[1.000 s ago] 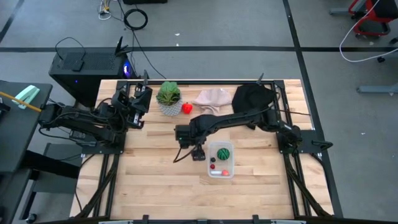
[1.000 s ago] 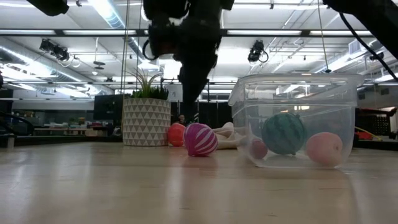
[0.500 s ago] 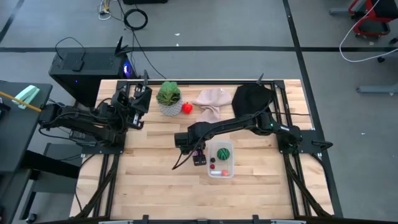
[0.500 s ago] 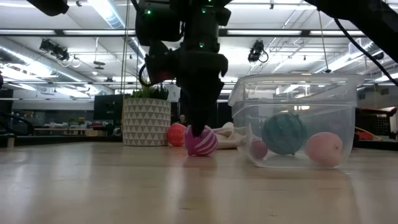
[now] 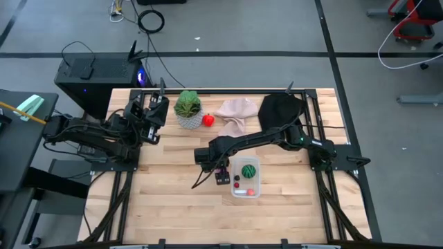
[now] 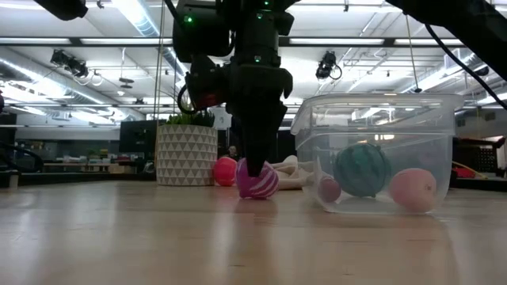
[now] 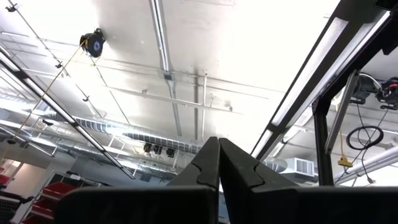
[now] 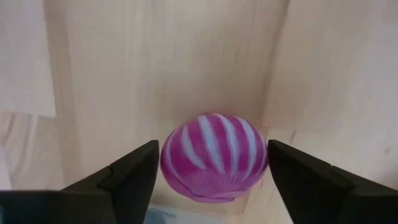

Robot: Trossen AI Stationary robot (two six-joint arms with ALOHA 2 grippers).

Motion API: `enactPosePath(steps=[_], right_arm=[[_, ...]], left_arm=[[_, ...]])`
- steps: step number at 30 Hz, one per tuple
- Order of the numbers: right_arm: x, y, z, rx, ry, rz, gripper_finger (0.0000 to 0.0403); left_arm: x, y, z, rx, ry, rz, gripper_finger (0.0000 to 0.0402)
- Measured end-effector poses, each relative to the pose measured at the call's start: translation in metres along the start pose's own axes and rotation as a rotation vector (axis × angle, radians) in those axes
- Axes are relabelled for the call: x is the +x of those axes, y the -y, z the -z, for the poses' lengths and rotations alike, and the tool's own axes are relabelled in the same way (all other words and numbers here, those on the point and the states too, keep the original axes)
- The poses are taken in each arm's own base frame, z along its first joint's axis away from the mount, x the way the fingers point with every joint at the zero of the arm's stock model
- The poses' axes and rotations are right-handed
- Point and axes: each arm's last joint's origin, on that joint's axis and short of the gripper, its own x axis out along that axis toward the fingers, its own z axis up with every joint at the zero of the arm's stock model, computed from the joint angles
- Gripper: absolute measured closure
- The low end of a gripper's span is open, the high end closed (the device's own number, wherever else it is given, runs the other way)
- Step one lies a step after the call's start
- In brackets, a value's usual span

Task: Pick and placing Produce into tupperware
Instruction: Put the purple onion into the transparent bin

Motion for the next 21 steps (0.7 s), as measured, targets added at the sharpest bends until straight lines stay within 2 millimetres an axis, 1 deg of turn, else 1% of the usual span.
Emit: enactPosePath(steps=[5,9,15,18,21], right_arm=[[0.0,0.0,0.0,0.0,0.001,-0.008,0.0139],[-0.001,-0.001,0.0,0.0,0.003,-0.008,0.0158],[-0.005,0.0,0.001,0.002,0.004,-0.005,0.0154],[-0.012,0.003,0.003,0.01,-0.007,-0.003,0.0153],[-0.025,0.004,0.001,0.013,0.001,0.002,0.0154]], left_arm=[[0.0,0.0,0.0,0.0,0.0,0.0,0.0381],[0.0,0.0,0.0,0.0,0.0,0.0,0.038],[0.0,0.0,0.0,0.0,0.0,-0.001,0.0389],[0.0,0.0,0.0,0.0,0.0,-0.001,0.0388],[0.0,0.0,0.0,0.0,0.0,-0.001,0.0383]])
